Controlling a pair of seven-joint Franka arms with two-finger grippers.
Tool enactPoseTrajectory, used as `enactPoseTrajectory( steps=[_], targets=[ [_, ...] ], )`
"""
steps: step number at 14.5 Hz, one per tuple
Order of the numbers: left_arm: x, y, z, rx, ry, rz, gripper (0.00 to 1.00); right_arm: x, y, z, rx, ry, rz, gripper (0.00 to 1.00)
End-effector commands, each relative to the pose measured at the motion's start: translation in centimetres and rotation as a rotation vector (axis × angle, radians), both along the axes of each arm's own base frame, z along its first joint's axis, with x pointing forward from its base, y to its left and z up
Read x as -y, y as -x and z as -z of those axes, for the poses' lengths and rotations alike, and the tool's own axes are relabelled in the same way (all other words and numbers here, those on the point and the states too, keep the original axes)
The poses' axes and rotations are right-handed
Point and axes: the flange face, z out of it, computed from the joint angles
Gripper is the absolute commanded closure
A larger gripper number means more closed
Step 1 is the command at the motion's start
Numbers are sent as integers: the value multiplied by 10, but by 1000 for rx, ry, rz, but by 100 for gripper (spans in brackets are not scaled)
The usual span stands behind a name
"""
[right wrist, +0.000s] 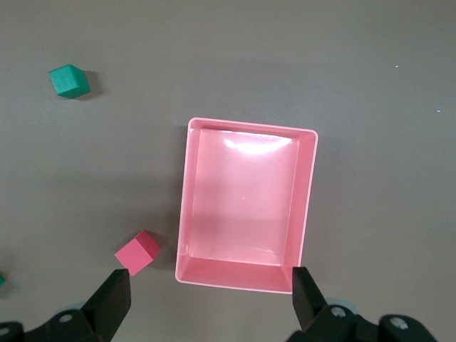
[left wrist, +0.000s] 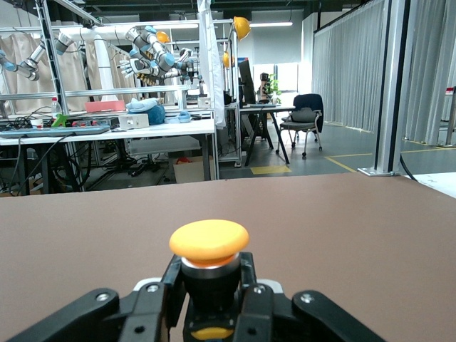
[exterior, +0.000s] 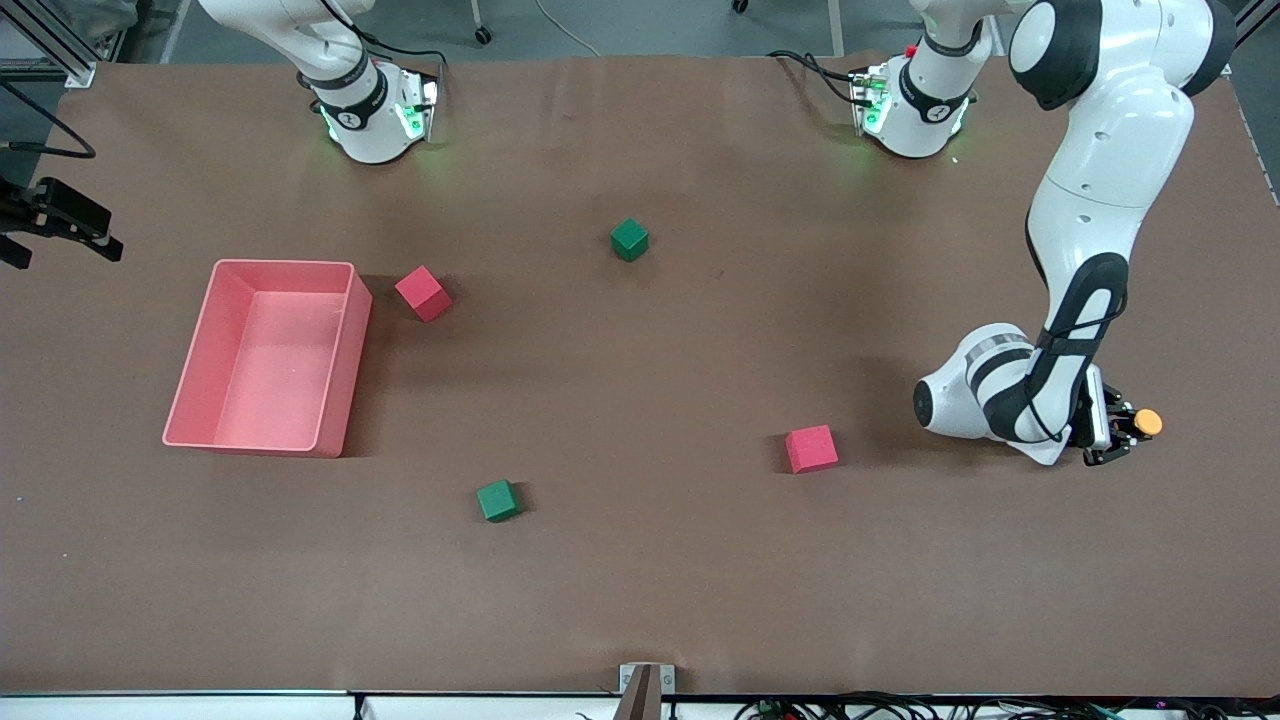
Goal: Place and upright button with both arms
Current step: 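Set the button upright on the table and open the left gripper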
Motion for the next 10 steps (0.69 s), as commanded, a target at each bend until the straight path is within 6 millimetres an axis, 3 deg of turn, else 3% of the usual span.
enactPoseTrajectory(
  steps=[1, 6, 10],
  targets=[
    [-6, 3, 11, 15, -39, 26, 100, 2, 3, 0, -1, -12, -7, 0],
    [-16, 14, 33, -2, -64, 34, 100, -1, 3, 0, -2, -12, -9, 0],
    [-20, 15, 38, 1, -76, 44, 100, -3, 3, 0, -1, -12, -13, 0]
  ],
)
